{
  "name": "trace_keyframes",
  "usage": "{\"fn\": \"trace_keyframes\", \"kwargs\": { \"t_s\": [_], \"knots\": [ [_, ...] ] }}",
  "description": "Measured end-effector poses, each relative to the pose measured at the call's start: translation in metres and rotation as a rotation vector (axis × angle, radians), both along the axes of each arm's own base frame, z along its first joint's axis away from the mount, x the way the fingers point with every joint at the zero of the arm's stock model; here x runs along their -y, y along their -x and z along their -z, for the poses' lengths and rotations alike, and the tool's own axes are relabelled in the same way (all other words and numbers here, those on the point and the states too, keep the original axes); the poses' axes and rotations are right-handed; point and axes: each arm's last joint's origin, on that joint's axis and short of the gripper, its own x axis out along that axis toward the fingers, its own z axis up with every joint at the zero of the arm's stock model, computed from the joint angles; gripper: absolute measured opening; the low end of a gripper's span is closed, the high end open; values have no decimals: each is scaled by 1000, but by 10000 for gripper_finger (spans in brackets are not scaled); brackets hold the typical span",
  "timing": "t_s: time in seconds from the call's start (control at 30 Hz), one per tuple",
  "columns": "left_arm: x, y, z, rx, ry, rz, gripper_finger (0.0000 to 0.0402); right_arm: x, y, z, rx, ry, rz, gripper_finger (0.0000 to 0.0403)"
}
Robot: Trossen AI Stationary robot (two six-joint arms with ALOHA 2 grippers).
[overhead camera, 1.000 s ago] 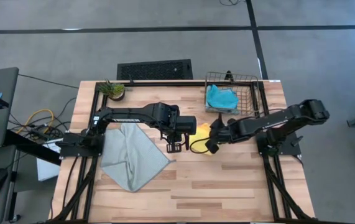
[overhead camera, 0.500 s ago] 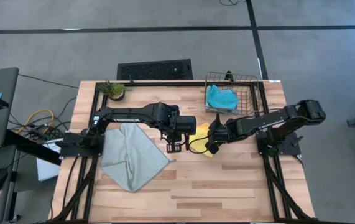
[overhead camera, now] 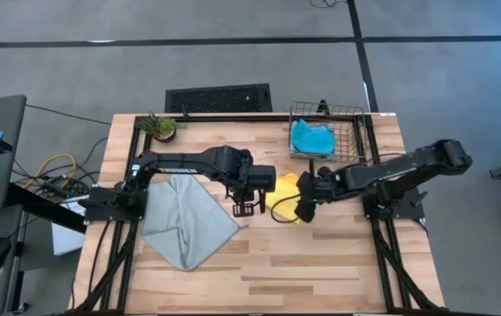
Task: Fold microfiber towels
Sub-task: Fold the yellow microfiber cloth, then put the folded yellow microfiber cloth into the wire basket
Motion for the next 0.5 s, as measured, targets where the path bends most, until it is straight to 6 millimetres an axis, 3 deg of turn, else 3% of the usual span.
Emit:
{"fn": "trace_keyframes", "kwargs": {
  "t_s": [0.13, 0.27, 0.5],
  "knots": [
    [2, 0, 0, -2, -2, 12, 132, -16, 12, -18, 76, 20, -135, 249],
    [3, -1, 5, -17, -23, 45, 132, -35, 19, -24, 95, 66, -292, 249],
    [7, -16, 48, -62, -54, 217, 132, -68, 17, -8, 60, 191, -525, 249]
  ]
}}
